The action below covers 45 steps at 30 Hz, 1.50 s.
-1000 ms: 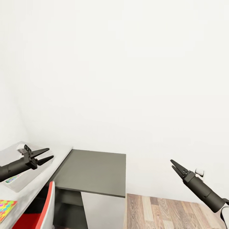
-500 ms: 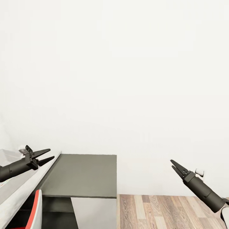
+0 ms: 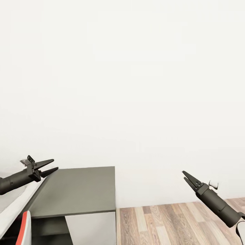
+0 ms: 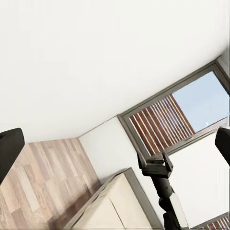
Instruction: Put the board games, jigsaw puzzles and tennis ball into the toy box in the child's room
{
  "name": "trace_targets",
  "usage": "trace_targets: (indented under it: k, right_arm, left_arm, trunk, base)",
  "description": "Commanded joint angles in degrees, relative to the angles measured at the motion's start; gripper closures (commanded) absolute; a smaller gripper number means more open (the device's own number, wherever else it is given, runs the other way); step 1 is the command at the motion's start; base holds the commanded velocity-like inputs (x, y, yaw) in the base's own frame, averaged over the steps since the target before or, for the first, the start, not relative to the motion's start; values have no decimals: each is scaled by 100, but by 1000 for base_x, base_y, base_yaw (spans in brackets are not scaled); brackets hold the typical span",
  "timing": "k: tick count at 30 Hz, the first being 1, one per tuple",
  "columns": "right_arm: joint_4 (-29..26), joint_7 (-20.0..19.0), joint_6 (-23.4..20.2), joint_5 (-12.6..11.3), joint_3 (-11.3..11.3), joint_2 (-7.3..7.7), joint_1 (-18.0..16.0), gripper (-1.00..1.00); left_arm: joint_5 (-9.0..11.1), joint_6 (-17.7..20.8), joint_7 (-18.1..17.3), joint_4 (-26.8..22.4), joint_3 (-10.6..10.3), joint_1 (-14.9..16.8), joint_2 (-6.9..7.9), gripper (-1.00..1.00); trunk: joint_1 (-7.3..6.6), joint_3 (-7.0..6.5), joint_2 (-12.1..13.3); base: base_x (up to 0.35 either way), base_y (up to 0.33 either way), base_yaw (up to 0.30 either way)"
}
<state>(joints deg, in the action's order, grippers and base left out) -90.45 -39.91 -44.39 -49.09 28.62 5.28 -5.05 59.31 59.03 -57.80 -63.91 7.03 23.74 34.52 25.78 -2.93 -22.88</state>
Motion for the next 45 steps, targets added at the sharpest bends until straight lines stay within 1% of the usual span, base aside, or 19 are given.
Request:
trace_targets:
  k: [1,28,45]
  right_arm:
    - [3,-8,-35,-13,5,-1,-4,-100]
    - [12,0,-35,-13,6,-1,-4,-100]
    - [9,-5,-35,-13,12,-1,-4,-100]
  left_arm:
    - [-8,21,-17,1,5,1,-2,-100]
    - [-10,21,-4,2,9,2,-11,-100]
    - [-15,21,-3,1,9,3,-15,-100]
  trunk:
    - [1,-4,-4]
    - [1,-172,-4]
    - [1,-276,-4]
  base:
    - [-152,0,-228]
    - [-150,-4,-229]
    - [-18,0,-212]
